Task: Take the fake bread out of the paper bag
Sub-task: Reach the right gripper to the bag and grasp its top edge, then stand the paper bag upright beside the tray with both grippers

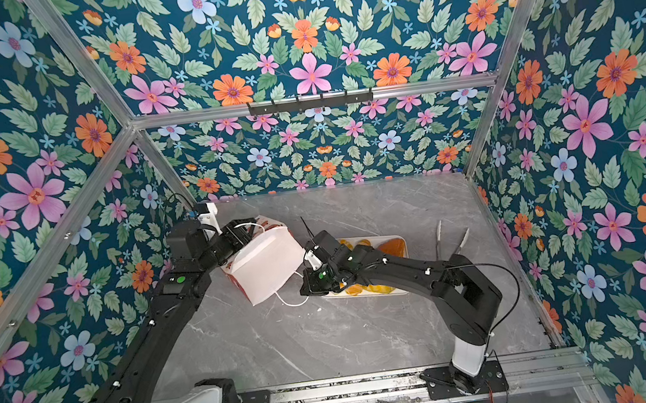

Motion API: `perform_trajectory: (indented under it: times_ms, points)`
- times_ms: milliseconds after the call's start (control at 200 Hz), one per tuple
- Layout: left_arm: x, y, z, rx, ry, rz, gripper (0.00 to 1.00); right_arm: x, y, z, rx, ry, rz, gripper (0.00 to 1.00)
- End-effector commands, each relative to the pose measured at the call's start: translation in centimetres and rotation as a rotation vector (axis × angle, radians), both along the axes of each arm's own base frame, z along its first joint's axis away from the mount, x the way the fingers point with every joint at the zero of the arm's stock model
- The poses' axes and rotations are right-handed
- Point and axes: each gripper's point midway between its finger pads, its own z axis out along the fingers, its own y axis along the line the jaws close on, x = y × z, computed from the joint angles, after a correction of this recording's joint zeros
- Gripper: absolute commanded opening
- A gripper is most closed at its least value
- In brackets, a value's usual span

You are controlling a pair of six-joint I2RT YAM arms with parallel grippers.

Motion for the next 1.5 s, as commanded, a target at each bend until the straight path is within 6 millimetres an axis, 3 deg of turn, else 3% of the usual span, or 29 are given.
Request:
perform_trajectory:
  times_ms: [0, 155, 165, 200, 395, 630, 920, 935, 960, 1175, 1495]
  points:
    - [0.1, 0.1, 0.7, 0.0, -0.035, 0.001, 0.55, 0.7, 0.0, 1.8, 0.019, -0.064, -0.011, 0.0]
    - [0.1, 0.4, -0.3, 0.02, -0.014, 0.013, 0.65, 1.3, -1.1, 4.1, -0.014, -0.136, -0.016, 0.0]
    - [0.0, 0.4, -0.4, 0.024, -0.012, 0.015, 0.66, 1.2, -1.3, 5.4, 0.005, -0.156, -0.017, 0.0]
    - [0.1, 0.6, -0.6, 0.037, -0.006, 0.025, 0.7, 1.3, -1.6, 6.5, 0.014, -0.174, -0.018, 0.0]
    - [0.1, 1.1, -1.7, 0.088, 0.015, 0.037, 0.79, 2.7, -3.0, 9.8, 0.023, -0.246, -0.031, 0.0]
    - [-0.4, 0.4, -1.1, 0.091, -0.018, -0.015, 0.85, 4.5, -3.8, 11.3, 0.025, -0.233, -0.038, 0.0]
    - [-1.6, -0.2, 2.0, 0.084, -0.118, -0.06, 0.93, 5.9, -5.2, 13.6, 0.005, -0.262, -0.042, 0.0]
    - [-1.6, -0.2, 2.1, 0.084, -0.121, -0.061, 0.93, 5.9, -5.2, 13.9, 0.007, -0.267, -0.038, 0.0]
    - [-1.6, -0.1, 2.2, 0.085, -0.126, -0.059, 0.93, 6.4, -4.9, 12.7, -0.016, -0.245, -0.033, 0.0]
    - [-1.3, 0.3, 2.5, 0.095, -0.133, -0.026, 0.95, 7.2, -4.3, 14.4, -0.011, -0.271, -0.015, 0.0]
    - [-1.6, 0.5, 5.1, 0.074, -0.2, -0.015, 0.95, 9.2, -4.8, 16.4, -0.015, -0.313, -0.042, 0.0]
